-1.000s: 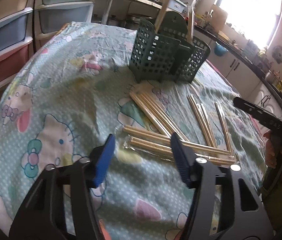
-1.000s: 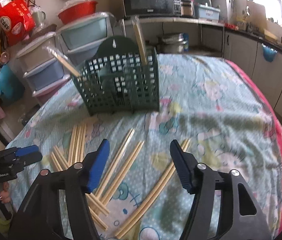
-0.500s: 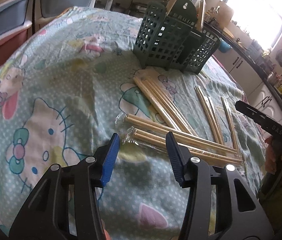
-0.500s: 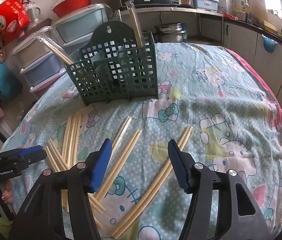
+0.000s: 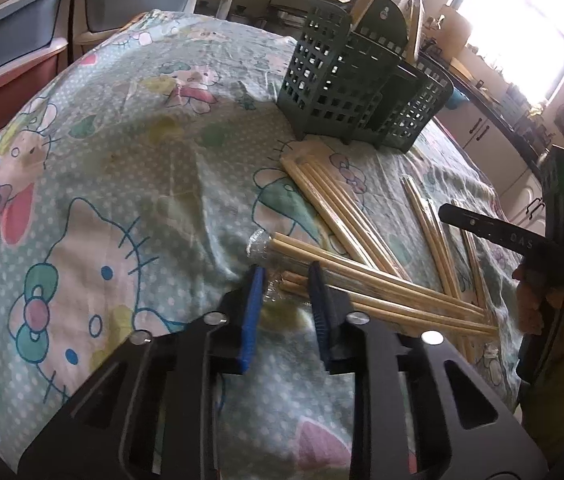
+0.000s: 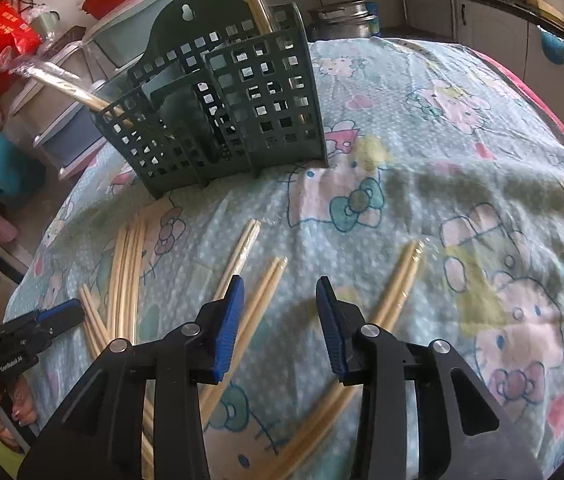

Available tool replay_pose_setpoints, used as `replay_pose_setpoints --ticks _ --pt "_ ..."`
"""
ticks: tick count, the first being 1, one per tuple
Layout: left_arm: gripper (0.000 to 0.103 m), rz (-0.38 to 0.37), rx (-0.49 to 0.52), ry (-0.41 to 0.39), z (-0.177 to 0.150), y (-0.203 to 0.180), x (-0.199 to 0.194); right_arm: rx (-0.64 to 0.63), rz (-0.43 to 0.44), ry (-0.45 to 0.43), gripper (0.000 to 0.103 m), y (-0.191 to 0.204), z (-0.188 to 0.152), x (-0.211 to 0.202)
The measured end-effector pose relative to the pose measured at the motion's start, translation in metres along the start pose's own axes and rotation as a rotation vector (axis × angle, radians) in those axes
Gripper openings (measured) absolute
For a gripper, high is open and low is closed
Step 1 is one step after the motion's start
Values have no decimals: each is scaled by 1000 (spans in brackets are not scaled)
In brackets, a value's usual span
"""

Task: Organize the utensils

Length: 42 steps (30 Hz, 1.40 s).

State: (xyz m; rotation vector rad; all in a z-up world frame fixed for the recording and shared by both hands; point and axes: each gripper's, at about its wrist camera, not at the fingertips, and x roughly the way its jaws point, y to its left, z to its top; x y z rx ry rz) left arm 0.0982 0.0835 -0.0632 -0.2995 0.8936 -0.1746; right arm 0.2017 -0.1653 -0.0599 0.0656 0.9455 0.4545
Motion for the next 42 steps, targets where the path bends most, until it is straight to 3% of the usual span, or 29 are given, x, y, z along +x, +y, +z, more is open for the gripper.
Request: replay_pose_setpoints --ticks 3,12,14,19,28,42 --pt "2 5 -3 1 1 2 0 18 -2 7 33 -3 7 8" --pt "1 7 1 -11 1 0 -7 38 8 30 22 -7 24 26" --pt "1 6 4 -21 2 -1 -11 23 -1 27 12 -5 25 27" --pt "1 -4 4 -55 9 -4 -22 30 -13 0 7 -7 18 21" --pt "0 -41 15 -140 39 -17 -41 113 3 -133 6 -28 11 -24" --pt "1 -130 84 -242 93 -69 -51 85 -21 -346 5 -24 20 -101"
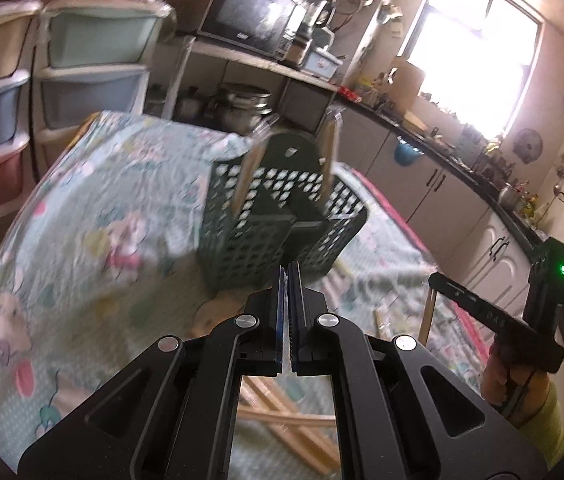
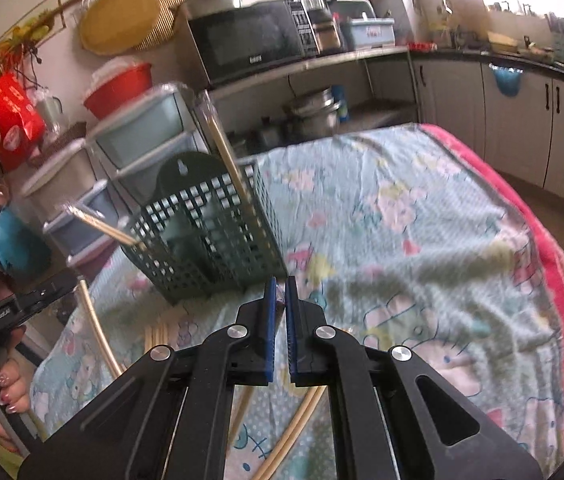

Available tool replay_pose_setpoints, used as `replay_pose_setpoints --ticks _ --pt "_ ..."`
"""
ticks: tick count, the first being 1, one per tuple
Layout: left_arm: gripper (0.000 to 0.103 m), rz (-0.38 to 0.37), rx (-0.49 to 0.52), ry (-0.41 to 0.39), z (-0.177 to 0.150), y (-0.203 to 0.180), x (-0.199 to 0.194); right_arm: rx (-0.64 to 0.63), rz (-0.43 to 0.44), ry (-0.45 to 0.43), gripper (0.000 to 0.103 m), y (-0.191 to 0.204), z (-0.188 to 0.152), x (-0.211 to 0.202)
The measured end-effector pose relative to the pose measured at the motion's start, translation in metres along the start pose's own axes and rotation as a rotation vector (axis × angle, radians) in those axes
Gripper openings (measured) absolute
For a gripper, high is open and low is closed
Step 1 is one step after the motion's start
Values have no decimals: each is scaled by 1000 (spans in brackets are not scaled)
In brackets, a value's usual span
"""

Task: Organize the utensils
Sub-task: 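Lift both held chopsticks and carry them above the green caddy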

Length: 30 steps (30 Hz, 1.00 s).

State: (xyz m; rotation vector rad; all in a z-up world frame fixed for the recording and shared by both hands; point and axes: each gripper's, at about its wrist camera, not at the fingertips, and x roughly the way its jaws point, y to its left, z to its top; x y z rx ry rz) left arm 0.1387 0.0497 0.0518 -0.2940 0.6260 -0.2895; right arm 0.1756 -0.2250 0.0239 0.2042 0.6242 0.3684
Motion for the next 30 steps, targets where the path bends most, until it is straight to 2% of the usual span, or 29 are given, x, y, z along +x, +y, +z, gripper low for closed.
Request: replay_pose_setpoints --ticks 13,30 --pt "0 -74 103 -80 43 -50 -4 -51 -33 -145 4 8 29 -38" --pt "0 -105 173 -159 81 -76 -14 -89 -30 -245 4 23 56 -58"
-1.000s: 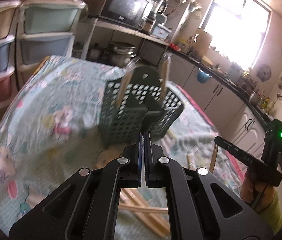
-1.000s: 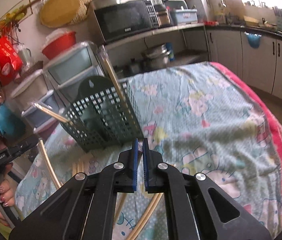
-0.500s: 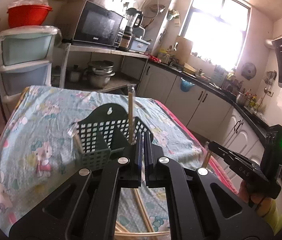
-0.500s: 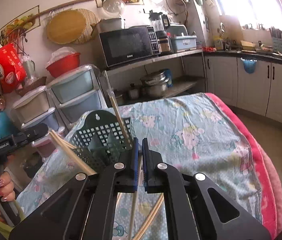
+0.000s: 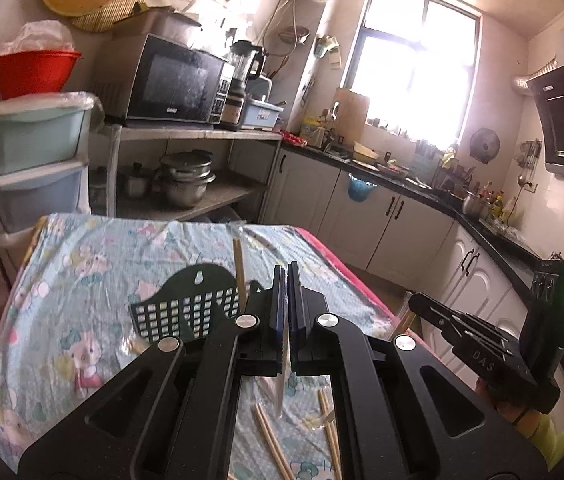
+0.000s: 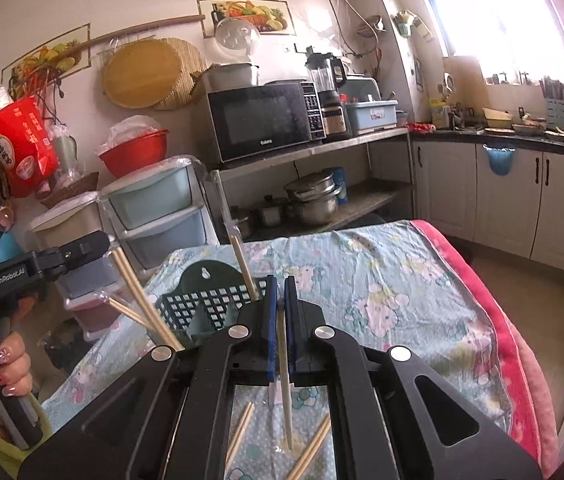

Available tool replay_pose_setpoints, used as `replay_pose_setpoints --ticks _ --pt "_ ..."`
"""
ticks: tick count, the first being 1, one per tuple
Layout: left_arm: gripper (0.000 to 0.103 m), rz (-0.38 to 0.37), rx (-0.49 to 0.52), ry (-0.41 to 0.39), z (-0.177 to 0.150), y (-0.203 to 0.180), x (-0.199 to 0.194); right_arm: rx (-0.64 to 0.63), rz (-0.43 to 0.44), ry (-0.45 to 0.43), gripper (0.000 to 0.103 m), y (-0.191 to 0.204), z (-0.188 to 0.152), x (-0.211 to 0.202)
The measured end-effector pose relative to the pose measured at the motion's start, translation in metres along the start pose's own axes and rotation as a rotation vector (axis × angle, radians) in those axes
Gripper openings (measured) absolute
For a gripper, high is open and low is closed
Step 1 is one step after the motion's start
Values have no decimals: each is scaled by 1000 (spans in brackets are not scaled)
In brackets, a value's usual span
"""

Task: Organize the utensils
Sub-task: 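Lift both held chopsticks and carry them above the green caddy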

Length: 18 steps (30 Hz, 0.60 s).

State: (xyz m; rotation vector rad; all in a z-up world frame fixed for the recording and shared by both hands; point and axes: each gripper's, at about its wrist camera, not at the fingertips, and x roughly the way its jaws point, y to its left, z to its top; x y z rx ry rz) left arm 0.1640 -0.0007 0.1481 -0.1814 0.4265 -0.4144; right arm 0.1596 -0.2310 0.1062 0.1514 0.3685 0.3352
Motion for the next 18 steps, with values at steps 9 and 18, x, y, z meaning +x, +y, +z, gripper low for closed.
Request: replay_pose_setpoints --ticks 9,18 --pt "0 12 28 -49 26 1 -1 -39 29 -40 4 17 20 0" --pt "0 40 36 -114 56 8 -7 -79 70 -83 4 38 50 3"
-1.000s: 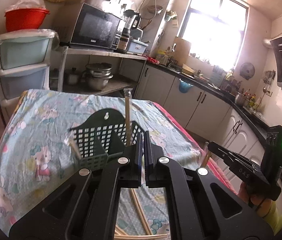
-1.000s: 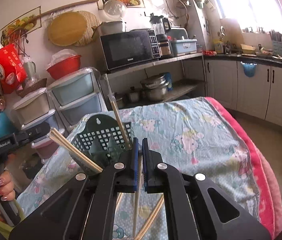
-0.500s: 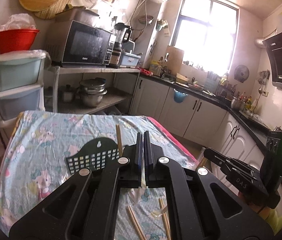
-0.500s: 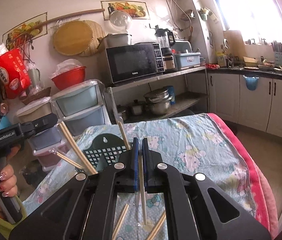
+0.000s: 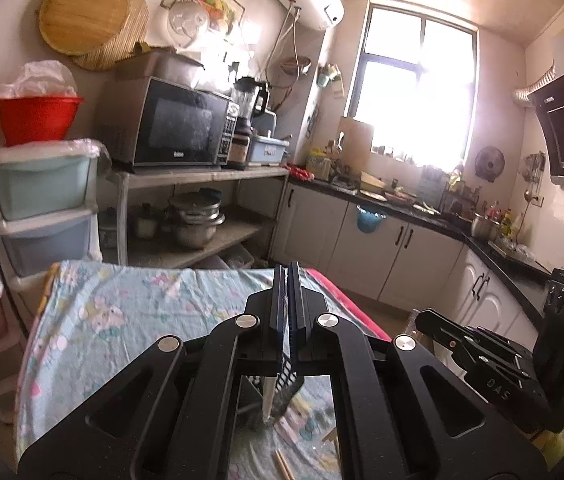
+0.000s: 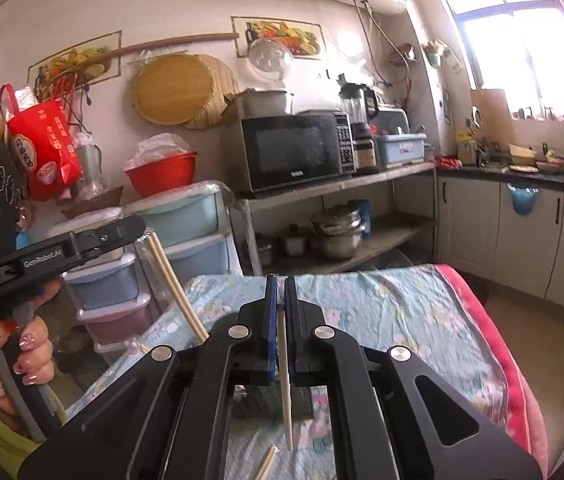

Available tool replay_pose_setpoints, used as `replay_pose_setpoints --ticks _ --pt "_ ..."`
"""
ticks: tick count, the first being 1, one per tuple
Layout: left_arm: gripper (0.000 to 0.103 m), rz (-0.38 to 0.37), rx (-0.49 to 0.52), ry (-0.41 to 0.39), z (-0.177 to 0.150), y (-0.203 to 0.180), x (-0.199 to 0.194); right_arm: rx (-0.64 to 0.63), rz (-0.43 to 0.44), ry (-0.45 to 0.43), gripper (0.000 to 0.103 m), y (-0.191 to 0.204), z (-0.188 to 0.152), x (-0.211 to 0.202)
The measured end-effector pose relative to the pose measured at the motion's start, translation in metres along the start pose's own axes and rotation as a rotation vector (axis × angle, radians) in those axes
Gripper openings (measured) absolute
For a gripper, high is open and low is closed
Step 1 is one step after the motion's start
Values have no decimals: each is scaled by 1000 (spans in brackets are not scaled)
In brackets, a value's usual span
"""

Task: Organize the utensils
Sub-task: 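Lift both held chopsticks and carry them above the green caddy, then lower the chopsticks into the caddy compartments and open both tools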

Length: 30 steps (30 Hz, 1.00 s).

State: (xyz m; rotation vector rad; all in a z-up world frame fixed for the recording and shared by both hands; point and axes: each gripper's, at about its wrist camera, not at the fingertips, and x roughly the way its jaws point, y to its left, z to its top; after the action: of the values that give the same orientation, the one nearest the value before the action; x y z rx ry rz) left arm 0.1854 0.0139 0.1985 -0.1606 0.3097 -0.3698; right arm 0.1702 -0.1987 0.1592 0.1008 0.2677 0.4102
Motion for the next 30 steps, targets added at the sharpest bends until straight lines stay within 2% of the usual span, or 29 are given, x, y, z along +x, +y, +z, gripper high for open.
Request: replay_pose_setpoints --ticks 9,18,23,30 --pt "0 36 3 -53 26 12 -6 -28 49 -67 4 22 39 14" --pt "0 82 -12 -68 36 32 -3 -31 97 -111 4 38 66 35" --pt "0 101 -30 -54 30 44 7 -36 121 -126 4 44 72 49" --pt "0 106 -33 -23 14 51 22 -42 138 -99 4 46 60 72"
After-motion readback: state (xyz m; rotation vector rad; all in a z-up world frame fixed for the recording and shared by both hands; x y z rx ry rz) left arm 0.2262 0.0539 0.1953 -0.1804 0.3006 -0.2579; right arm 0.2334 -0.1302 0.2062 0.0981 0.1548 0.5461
